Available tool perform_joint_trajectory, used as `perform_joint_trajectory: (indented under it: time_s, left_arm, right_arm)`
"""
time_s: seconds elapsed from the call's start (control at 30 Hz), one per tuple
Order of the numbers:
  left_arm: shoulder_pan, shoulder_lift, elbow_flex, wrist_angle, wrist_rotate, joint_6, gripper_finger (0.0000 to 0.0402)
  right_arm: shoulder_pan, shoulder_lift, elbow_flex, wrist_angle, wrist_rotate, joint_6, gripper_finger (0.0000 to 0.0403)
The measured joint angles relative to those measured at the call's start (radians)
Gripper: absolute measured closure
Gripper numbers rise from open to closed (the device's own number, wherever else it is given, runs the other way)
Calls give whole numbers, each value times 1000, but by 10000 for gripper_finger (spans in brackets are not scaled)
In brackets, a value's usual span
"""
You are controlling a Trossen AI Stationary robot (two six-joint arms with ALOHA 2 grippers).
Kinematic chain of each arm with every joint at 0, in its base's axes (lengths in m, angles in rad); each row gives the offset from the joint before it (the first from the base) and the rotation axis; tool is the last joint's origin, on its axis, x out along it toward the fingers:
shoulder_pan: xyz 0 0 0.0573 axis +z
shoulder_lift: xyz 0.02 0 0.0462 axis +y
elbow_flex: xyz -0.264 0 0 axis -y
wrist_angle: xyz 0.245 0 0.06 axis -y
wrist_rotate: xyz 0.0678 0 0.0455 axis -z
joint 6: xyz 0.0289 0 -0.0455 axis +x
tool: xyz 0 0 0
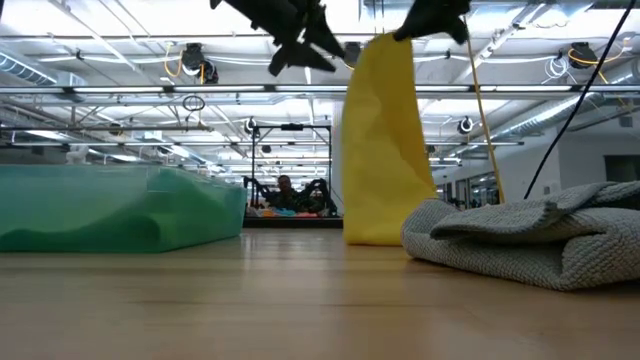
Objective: Fold microfiber towels
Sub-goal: Fold the yellow microfiber cloth
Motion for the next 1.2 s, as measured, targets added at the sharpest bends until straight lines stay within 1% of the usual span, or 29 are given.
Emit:
perform_joint_trajectory:
  time_s: [0.1,0.17,0.23,0.3,0.4,0.43,0.5,0.57,0.63,0.73,0.77,0.83,0.9,1.0,1.07,1.2]
  left_arm:
    - [35,17,0,-63,-32,20,214]
    - [62,43,-12,-75,-27,18,203]
    - [83,65,-23,-83,14,-6,199]
    - [86,79,-23,-51,70,-42,199]
    - [53,90,-22,-9,140,-76,210]
    - [31,94,-22,12,146,-78,215]
    - [-23,96,-22,38,134,-67,228]
    - [-85,94,-21,75,97,-30,241]
    - [-155,99,-21,91,49,41,252]
    - [-250,135,-20,113,-53,161,253]
    - [-276,156,-20,119,-82,197,249]
    - [-313,202,-20,147,-107,244,233]
    - [-331,255,-20,173,-107,255,211]
    - [-345,339,-21,269,-85,242,174]
    - [-350,394,-20,345,-81,239,157]
    - [-351,475,-21,417,-79,231,146]
  right_arm:
    - [-20,0,87,-243,-37,219,402]
    - [-41,-2,112,-347,-103,340,402]
    - [-65,-3,114,-404,-193,411,402]
    - [-102,-3,115,-417,-295,443,402]
    - [-172,2,117,-422,-426,456,402]
    - [-194,5,117,-422,-452,453,402]
    - [-235,7,116,-415,-471,436,402]
    - [-279,7,117,-400,-479,425,402]
    - [-332,10,117,-401,-512,408,403]
    - [-409,23,117,-393,-570,379,403]
    - [-431,30,117,-391,-585,370,403]
    - [-472,44,116,-386,-610,351,403]
    - [-508,57,116,-378,-637,343,403]
    - [-556,76,116,-377,-673,331,403]
    - [-575,88,116,-374,-683,334,403]
    - [-604,103,116,-366,-684,333,403]
